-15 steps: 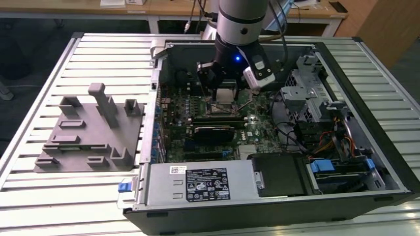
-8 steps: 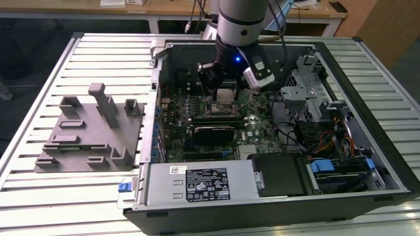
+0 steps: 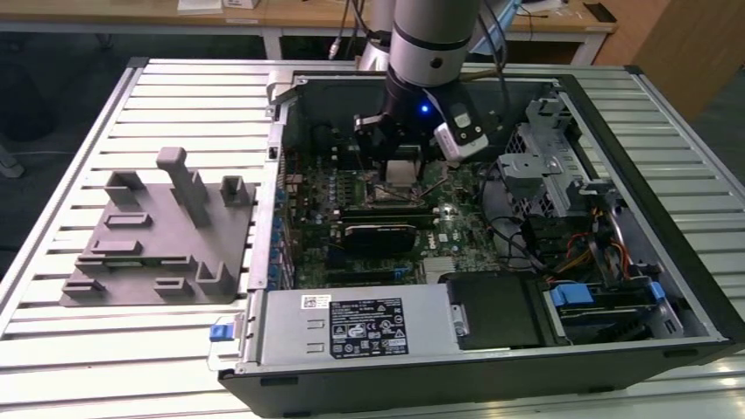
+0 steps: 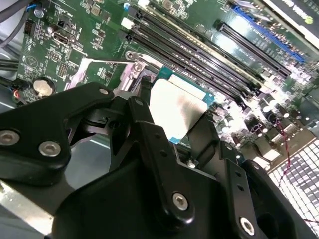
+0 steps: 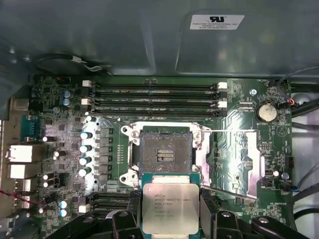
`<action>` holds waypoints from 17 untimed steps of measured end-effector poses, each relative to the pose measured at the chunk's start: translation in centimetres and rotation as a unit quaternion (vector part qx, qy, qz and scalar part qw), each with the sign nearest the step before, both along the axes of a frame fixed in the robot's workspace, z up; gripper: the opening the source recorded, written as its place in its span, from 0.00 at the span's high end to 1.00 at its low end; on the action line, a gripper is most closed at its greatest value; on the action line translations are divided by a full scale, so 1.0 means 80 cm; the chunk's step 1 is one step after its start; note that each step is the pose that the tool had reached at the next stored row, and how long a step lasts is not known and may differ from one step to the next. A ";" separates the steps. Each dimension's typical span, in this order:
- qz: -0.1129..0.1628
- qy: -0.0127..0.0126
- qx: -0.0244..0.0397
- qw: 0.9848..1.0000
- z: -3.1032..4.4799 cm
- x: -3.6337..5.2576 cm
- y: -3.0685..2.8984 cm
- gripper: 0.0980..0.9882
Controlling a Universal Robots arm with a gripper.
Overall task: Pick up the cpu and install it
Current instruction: 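Pick up the cpu and move it towards the insertion slot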
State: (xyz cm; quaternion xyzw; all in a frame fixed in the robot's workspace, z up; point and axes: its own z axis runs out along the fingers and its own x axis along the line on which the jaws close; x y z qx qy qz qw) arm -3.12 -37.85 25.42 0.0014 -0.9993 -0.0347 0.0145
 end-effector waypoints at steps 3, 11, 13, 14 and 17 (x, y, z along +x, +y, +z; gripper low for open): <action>0.000 0.003 -0.003 1.000 -0.0039 0.004 0.0031 0.50; 0.000 0.007 -0.013 1.000 -0.0149 0.004 0.0188 0.50; 0.000 0.007 -0.014 1.000 -0.0171 0.004 0.0233 0.50; 0.000 0.007 -0.015 1.000 -0.0230 0.004 0.0288 0.50; 0.000 0.007 -0.016 1.000 -0.0246 0.004 0.0297 0.50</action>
